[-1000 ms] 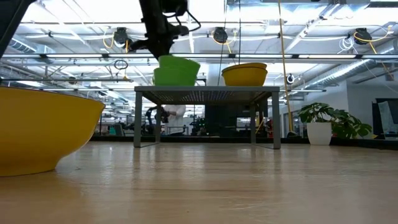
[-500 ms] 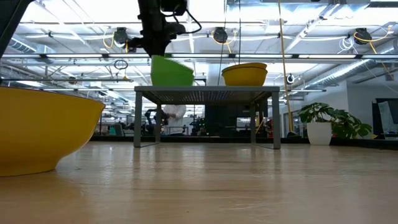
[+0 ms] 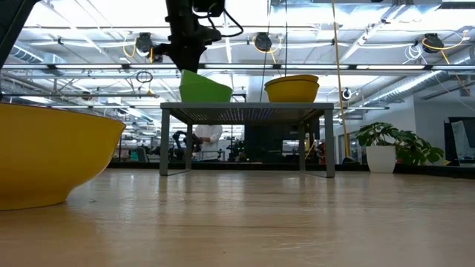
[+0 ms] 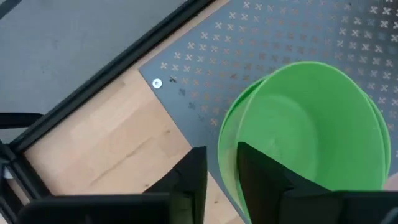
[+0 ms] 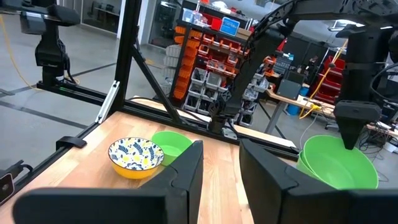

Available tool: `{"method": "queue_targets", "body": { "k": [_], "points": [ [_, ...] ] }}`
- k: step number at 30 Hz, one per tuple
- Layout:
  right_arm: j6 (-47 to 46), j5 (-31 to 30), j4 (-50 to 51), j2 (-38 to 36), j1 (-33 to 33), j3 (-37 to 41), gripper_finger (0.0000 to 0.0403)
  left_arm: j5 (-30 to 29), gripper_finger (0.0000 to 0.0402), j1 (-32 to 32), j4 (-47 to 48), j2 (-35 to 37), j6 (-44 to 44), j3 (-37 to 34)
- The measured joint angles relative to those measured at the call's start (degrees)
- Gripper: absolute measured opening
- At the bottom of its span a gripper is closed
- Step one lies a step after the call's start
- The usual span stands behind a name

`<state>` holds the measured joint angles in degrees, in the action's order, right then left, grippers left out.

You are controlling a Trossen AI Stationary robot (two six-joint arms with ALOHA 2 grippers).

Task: Pick & Place Mini bowls
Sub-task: Stack the green bowl on top of the green bowl on the shelf

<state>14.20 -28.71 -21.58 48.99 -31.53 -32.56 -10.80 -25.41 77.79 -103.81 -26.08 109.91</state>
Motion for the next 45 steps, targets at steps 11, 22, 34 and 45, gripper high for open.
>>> {"method": "queue_targets", "body": {
  "k": [11,22,34,45],
  "points": [
    [-0.02,0.01,0.02,-0.01,0.00,0.00,0.0091,0.05,0.0169,0.15,-1.01,-1.00,1.47,-4.59],
    [0.09,0.01,0.02,-0.02,0.00,0.00,0.0091,1.29,0.0163,-0.05,-2.41,4.97,6.20,-4.66],
    [0.02,0.00,0.06,-0.02,0.00,0.00,0.0091,-2.94,0.0013,7.60,-5.88,2.74,10.67,-4.70],
    [0.04,0.01,0.14,-0.02,0.03,0.00,0.0091,-2.74,0.0008,4.62,-5.98,-4.28,10.88,-4.70]
  ]
}}
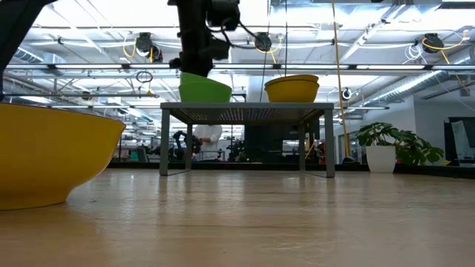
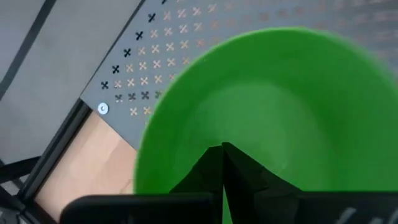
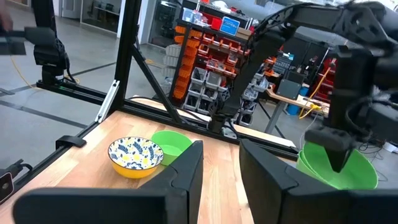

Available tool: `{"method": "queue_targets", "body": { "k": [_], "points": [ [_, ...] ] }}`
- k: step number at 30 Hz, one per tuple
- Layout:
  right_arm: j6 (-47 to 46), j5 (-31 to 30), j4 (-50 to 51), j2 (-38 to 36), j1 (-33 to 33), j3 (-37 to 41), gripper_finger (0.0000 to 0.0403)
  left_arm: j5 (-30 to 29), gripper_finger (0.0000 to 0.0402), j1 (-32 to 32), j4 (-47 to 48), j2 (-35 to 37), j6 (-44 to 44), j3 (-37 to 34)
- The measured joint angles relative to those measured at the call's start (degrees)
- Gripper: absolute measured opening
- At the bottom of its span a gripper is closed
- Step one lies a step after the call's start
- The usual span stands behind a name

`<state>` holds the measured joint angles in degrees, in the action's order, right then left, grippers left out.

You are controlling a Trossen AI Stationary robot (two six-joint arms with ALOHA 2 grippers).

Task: Pick & Place Mini bowls
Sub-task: Stack the green bowl on top of the green bowl on the shelf, then stack the white patterned bowl on top of the white patterned bowls on the shelf

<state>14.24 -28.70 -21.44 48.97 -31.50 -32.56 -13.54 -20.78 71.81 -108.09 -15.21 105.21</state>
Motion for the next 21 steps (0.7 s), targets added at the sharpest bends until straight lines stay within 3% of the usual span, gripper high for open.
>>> {"method": "queue_targets", "body": {
  "k": [11,18,21],
  "points": [
    [-0.02,0.00,0.29,0.00,0.01,0.00,0.0091,3.53,0.0015,-0.73,-1.81,-1.80,0.43,0.00],
    [0.04,-0.01,0.29,0.00,0.01,0.00,0.0091,3.69,0.0016,-0.57,-1.46,3.60,0.60,0.00],
    [0.07,-0.01,0.28,0.00,0.01,0.00,0.0091,6.97,0.0004,0.58,-0.59,7.42,-1.62,0.06]
  ]
}}
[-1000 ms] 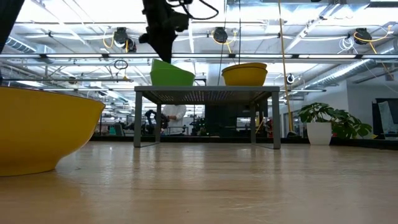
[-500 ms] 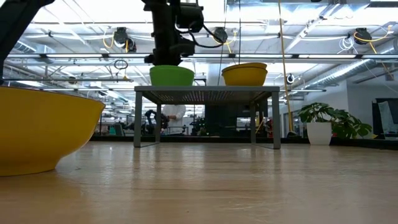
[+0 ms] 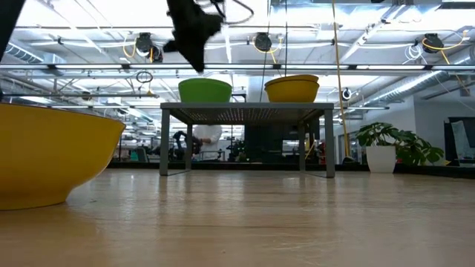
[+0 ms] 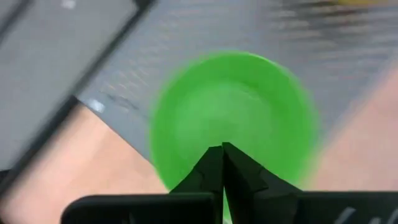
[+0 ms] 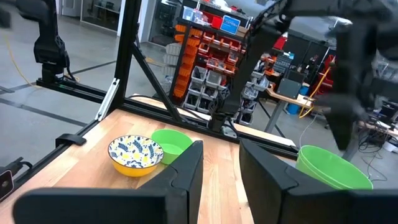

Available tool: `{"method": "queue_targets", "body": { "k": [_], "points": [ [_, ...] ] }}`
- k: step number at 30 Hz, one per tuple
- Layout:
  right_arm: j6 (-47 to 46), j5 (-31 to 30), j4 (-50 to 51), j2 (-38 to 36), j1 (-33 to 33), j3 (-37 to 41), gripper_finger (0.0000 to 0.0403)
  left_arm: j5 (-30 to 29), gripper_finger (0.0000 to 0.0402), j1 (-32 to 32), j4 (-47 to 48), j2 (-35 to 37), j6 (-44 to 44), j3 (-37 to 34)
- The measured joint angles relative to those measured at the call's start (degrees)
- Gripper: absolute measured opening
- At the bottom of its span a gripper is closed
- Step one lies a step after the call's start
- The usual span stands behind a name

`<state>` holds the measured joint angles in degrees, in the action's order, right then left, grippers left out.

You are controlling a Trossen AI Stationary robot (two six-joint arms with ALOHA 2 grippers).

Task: Pick & Place Mini bowls
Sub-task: Stack the white patterned bowl on top of the white patterned bowls on the shelf

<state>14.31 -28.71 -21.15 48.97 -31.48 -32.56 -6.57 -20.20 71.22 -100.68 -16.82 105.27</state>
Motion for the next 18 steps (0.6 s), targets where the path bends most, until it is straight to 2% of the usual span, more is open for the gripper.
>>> {"method": "queue_targets", "body": {
  "k": [3,5,7,13,18],
  "points": [
    [0.02,0.00,0.00,0.00,0.00,0.00,0.0091,5.78,0.0008,3.90,4.90,3.53,-2.49,0.06],
    [-0.02,0.00,0.05,0.00,0.00,0.00,0.0091,6.19,0.0012,8.42,9.30,5.39,-3.09,0.05],
    [-0.06,0.00,0.09,0.00,0.00,0.00,0.0091,3.73,0.0013,14.25,11.05,6.50,-4.86,-0.53],
    [-1.74,0.00,0.44,0.00,0.00,0.00,0.0091,2.19,0.0015,32.71,9.98,7.56,-17.87,-8.68],
    [-1.82,0.00,0.44,0.00,0.01,0.00,0.0091,1.28,0.0043,44.46,6.00,7.53,-35.99,-18.95]
  ]
}}
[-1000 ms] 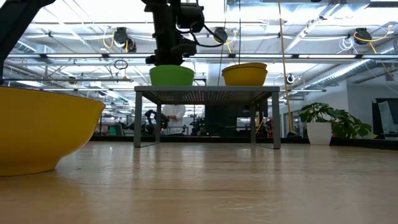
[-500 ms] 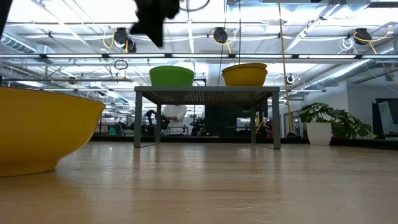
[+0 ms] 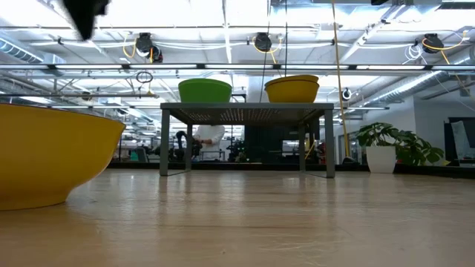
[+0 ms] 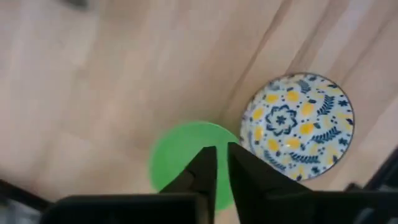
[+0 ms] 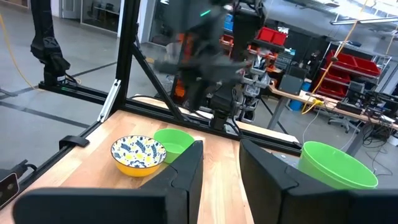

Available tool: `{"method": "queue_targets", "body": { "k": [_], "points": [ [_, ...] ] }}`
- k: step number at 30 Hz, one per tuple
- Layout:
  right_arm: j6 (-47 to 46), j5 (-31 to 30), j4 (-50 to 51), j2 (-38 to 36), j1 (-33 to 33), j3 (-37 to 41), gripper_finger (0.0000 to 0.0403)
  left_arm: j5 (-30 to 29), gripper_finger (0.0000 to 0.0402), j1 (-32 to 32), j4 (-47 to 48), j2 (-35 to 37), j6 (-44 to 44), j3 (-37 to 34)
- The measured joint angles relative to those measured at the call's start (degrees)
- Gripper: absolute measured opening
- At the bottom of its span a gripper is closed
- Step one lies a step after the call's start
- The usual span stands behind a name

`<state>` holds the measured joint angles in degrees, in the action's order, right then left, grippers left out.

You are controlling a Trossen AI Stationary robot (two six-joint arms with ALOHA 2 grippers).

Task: Pick & Place Mini bowls
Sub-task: Stack the white patterned bowl on top of the white patterned bowls on the shelf

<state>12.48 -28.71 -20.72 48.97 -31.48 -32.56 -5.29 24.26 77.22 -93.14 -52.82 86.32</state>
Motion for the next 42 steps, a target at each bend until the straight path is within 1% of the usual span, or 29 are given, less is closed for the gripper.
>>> {"method": "queue_targets", "body": {
  "k": [3,7,9,12,14,17,19,21,26,29,31,33,38,42],
  "points": [
    [0.03,-0.02,-0.02,0.00,0.01,0.00,0.0091,-0.12,0.0082,5.50,-7.22,0.00,-9.92,-6.52],
    [0.07,-0.04,0.00,0.00,-0.01,0.00,0.0091,5.76,0.0139,10.90,-19.26,0.00,-17.60,-13.42],
    [0.00,-0.07,0.01,0.00,0.01,0.00,0.0091,7.37,0.0161,12.64,-23.29,0.00,-22.01,-15.62],
    [-0.04,-0.07,0.01,0.00,0.02,0.00,0.0091,7.37,0.0184,14.43,-24.37,0.00,-31.56,-16.96],
    [-0.54,-0.05,0.01,0.00,0.02,0.00,0.0091,5.52,0.0192,15.15,-24.11,0.00,-38.71,-17.64],
    [-1.09,-0.05,0.03,0.00,0.02,0.00,0.0091,2.61,0.0197,15.86,-23.96,0.00,-48.43,-19.16],
    [-1.10,-0.04,0.03,0.00,0.01,0.00,0.0091,2.37,0.0198,16.11,-23.99,0.00,-52.21,-20.11],
    [-1.11,-0.04,0.03,0.00,0.02,0.00,0.0091,2.39,0.0198,16.37,-24.20,0.00,-53.93,-20.98],
    [-1.06,-0.04,0.03,0.00,0.02,0.00,0.0091,2.48,0.0198,16.23,-26.04,-0.13,-54.16,-22.06],
    [-1.04,-0.04,0.03,0.00,0.01,0.00,0.0091,2.52,0.0198,16.17,-31.53,-0.13,-53.42,-23.16],
    [-1.02,-0.04,0.03,0.00,0.02,0.00,0.0091,2.74,0.0198,16.17,-36.40,-0.13,-51.23,-24.07],
    [-0.95,-0.04,0.02,0.00,0.00,0.00,0.0091,2.72,0.0198,16.11,-39.01,-0.16,-50.80,-25.01],
    [-0.93,-0.04,0.02,0.02,0.00,0.00,0.0091,3.00,0.0198,14.89,-39.67,-1.19,-52.03,-27.12],
    [-0.91,-0.04,0.03,0.02,0.02,0.00,0.0091,5.87,0.0198,13.51,-39.80,-1.09,-51.29,-27.84]
  ]
}}
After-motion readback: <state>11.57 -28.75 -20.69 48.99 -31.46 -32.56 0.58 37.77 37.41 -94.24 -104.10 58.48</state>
